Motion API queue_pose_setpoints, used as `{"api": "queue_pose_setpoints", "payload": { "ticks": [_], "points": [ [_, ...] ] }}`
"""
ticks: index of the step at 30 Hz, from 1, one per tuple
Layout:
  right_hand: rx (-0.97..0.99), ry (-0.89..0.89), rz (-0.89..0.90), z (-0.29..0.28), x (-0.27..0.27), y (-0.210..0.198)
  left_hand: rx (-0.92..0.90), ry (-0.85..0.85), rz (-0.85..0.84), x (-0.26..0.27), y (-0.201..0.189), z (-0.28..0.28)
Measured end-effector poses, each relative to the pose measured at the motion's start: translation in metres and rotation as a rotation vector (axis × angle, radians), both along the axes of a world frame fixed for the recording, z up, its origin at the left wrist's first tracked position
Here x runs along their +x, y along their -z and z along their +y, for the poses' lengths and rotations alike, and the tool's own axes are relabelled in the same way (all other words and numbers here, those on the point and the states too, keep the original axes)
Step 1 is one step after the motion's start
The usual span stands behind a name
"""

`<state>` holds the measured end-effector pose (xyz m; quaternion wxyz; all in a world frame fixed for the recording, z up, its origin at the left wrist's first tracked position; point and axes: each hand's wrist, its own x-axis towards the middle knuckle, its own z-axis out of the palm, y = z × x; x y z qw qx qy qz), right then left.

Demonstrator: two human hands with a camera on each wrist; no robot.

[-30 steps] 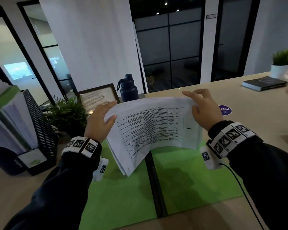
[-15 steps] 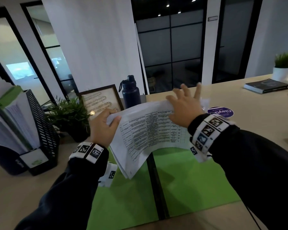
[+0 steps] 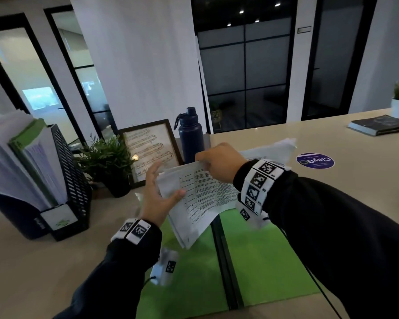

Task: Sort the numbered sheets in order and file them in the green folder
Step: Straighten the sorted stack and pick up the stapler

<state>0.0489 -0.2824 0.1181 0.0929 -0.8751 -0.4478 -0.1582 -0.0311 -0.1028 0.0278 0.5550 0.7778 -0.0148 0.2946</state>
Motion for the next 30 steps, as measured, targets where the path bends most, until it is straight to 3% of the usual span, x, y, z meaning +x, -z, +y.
{"api": "queue_pose_setpoints", "payload": {
  "ticks": [3,6,10,15,19,22,27,30],
  "points": [
    [0.116,-0.011,0.015,-0.004,0.000,0.000,-0.116,0.009,0.202,-0.002,0.013,-0.001],
    [0.104,-0.004,0.059,-0.005,-0.004,-0.007,-0.045,-0.085,0.165,0.002,0.000,-0.006],
    [0.035,0.091,0.098,-0.013,0.002,-0.017,-0.015,-0.058,0.114,0.006,-0.026,-0.020],
    [0.364,0.170,0.121,-0.038,0.010,-0.035,0.115,-0.035,-0.008,0.006,-0.067,-0.027],
    [1.024,0.165,0.323,-0.069,0.020,-0.055,0.043,-0.032,-0.057,0.009,-0.075,-0.005],
    [1.278,0.154,0.505,-0.095,0.023,-0.059,0.019,0.020,-0.044,0.013,-0.065,-0.001],
    [1.320,0.238,0.653,-0.090,0.028,-0.025,-0.125,0.270,0.140,0.023,-0.051,-0.034],
    [1.255,0.229,0.781,-0.093,0.026,0.002,-0.218,0.035,0.120,0.027,-0.038,-0.049]
  ]
}}
